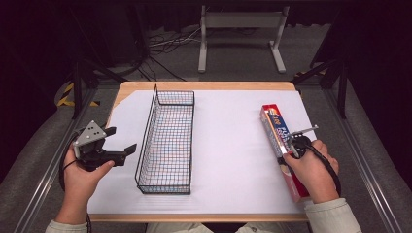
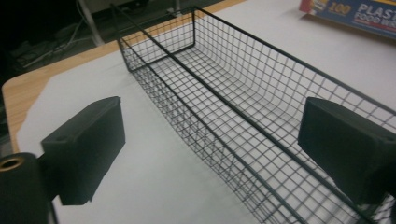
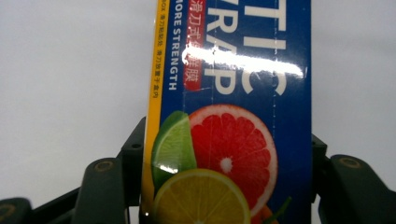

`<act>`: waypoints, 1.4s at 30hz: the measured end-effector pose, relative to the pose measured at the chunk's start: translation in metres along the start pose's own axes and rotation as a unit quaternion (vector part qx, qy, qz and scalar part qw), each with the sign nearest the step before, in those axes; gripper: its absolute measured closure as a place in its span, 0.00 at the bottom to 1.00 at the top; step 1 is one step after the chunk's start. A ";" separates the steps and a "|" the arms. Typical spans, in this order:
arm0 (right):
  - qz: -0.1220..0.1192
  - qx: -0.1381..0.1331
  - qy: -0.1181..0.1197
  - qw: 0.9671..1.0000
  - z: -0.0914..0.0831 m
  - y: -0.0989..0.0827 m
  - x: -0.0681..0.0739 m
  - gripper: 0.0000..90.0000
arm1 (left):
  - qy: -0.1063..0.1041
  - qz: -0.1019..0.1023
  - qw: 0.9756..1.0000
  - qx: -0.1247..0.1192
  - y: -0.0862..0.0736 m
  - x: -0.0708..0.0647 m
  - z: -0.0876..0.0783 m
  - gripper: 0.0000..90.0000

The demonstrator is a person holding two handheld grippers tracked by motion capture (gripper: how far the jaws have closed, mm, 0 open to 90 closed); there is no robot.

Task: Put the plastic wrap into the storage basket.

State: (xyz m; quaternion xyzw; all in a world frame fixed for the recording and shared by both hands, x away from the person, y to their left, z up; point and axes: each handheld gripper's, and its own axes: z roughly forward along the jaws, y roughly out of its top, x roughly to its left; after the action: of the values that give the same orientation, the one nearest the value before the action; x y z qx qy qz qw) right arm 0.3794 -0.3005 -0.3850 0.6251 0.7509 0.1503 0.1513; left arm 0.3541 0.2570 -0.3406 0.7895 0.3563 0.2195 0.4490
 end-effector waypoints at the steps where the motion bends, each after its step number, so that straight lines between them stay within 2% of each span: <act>1: -0.013 -0.007 0.002 1.000 -0.004 0.003 0.000 0.46 | -0.006 0.007 1.000 0.004 0.002 -0.002 0.000 0.05; 2: -0.028 -0.014 0.003 0.999 -0.008 0.007 0.001 0.46 | -0.009 0.007 1.000 0.005 0.004 -0.003 0.001 0.04; 3: -0.028 -0.014 0.003 0.999 -0.008 0.007 0.001 0.46 | -0.009 0.007 1.000 0.005 0.004 -0.003 0.001 0.03; 4: -0.040 -0.021 0.001 0.999 -0.012 0.010 0.002 0.45 | -0.009 0.007 1.000 0.007 0.007 -0.005 0.001 0.03; 6: -0.071 -0.022 0.001 0.997 -0.026 0.022 0.006 0.45 | -0.007 0.014 1.000 0.012 0.012 -0.008 0.003 0.03; 8: -0.084 -0.026 0.008 0.996 -0.032 0.027 0.008 0.45 | -0.004 0.039 0.999 0.032 0.017 -0.012 0.003 0.04; 9: -0.084 -0.026 0.008 0.996 -0.032 0.027 0.008 0.45 | -0.004 0.039 0.999 0.032 0.017 -0.012 0.003 0.04; 10: -0.093 -0.028 0.011 0.995 -0.036 0.031 0.009 0.45 | -0.006 0.055 0.998 0.033 0.020 -0.014 0.002 0.04; 12: -0.126 -0.032 0.025 0.991 -0.044 0.041 0.013 0.45 | -0.020 0.062 0.998 0.020 0.028 -0.017 -0.001 0.04; 13: -0.130 -0.032 0.030 0.991 -0.045 0.043 0.014 0.45 | -0.024 0.061 0.998 0.019 0.030 -0.018 -0.001 0.04; 16: -0.156 -0.032 0.043 0.986 -0.050 0.050 0.018 0.45 | -0.025 0.064 0.997 0.026 0.037 -0.022 -0.001 0.04; 20: -0.199 -0.040 0.054 0.978 -0.057 0.060 0.026 0.45 | -0.036 0.063 0.997 0.035 0.042 -0.028 0.004 0.05; 21: -0.199 -0.040 0.054 0.978 -0.057 0.060 0.026 0.45 | -0.036 0.063 0.997 0.035 0.042 -0.028 0.004 0.06; 22: -0.228 -0.043 0.063 0.971 -0.062 0.065 0.032 0.45 | -0.040 0.064 0.996 0.041 0.045 -0.031 0.005 0.07; 24: -0.241 -0.043 0.070 0.967 -0.066 0.069 0.036 0.45 | -0.044 0.062 0.996 0.040 0.047 -0.032 0.006 0.08; 25: -0.241 -0.043 0.070 0.967 -0.066 0.069 0.036 0.45 | -0.048 0.065 0.996 0.038 0.049 -0.033 0.006 0.08; 28: -0.272 -0.049 0.075 0.958 -0.071 0.077 0.044 0.45 | -0.069 0.091 0.993 0.020 0.058 -0.036 0.008 0.07; 29: -0.291 -0.052 0.078 0.952 -0.073 0.081 0.049 0.45 | -0.073 0.104 0.992 0.021 0.063 -0.038 0.009 0.07; 30: -0.299 -0.052 0.080 0.950 -0.074 0.083 0.051 0.45 | -0.075 0.110 0.991 0.027 0.066 -0.038 0.010 0.07; 32: -0.319 -0.053 0.087 0.942 -0.075 0.087 0.056 0.45 | -0.074 0.118 0.990 0.036 0.072 -0.039 0.013 0.06; 35: -0.355 -0.056 0.093 0.929 -0.077 0.092 0.064 0.45 | -0.075 0.129 0.988 0.040 0.081 -0.042 0.017 0.04; 36: -0.355 -0.056 0.093 0.929 -0.077 0.092 0.064 0.45 | -0.075 0.129 0.988 0.040 0.081 -0.042 0.017 0.04; 37: -0.378 -0.054 0.093 0.919 -0.078 0.094 0.071 0.45 | -0.084 0.137 0.986 0.040 0.087 -0.044 0.021 0.04; 38: -0.378 -0.054 0.093 0.919 -0.078 0.094 0.071 0.45 | -0.084 0.137 0.986 0.040 0.087 -0.044 0.021 0.03; 39: -0.389 -0.053 0.095 0.915 -0.079 0.094 0.075 0.45 | -0.088 0.142 0.985 0.043 0.091 -0.046 0.023 0.03; 40: -0.402 -0.053 0.101 0.909 -0.080 0.095 0.079 0.45 | -0.091 0.142 0.985 0.043 0.094 -0.048 0.025 0.03; 41: -0.409 -0.054 0.105 0.905 -0.080 0.096 0.081 0.45 | -0.097 0.149 0.983 0.046 0.099 -0.051 0.028 0.03; 42: -0.421 -0.054 0.114 0.898 -0.080 0.096 0.086 0.45 | -0.099 0.158 0.981 0.050 0.102 -0.054 0.030 0.03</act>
State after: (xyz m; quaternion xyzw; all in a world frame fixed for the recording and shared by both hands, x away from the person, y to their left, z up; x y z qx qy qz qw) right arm 0.4171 -0.2017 -0.2753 0.2203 0.9466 0.1834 0.1476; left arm 0.3763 0.1644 -0.2689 0.8750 0.1912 0.1907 0.4018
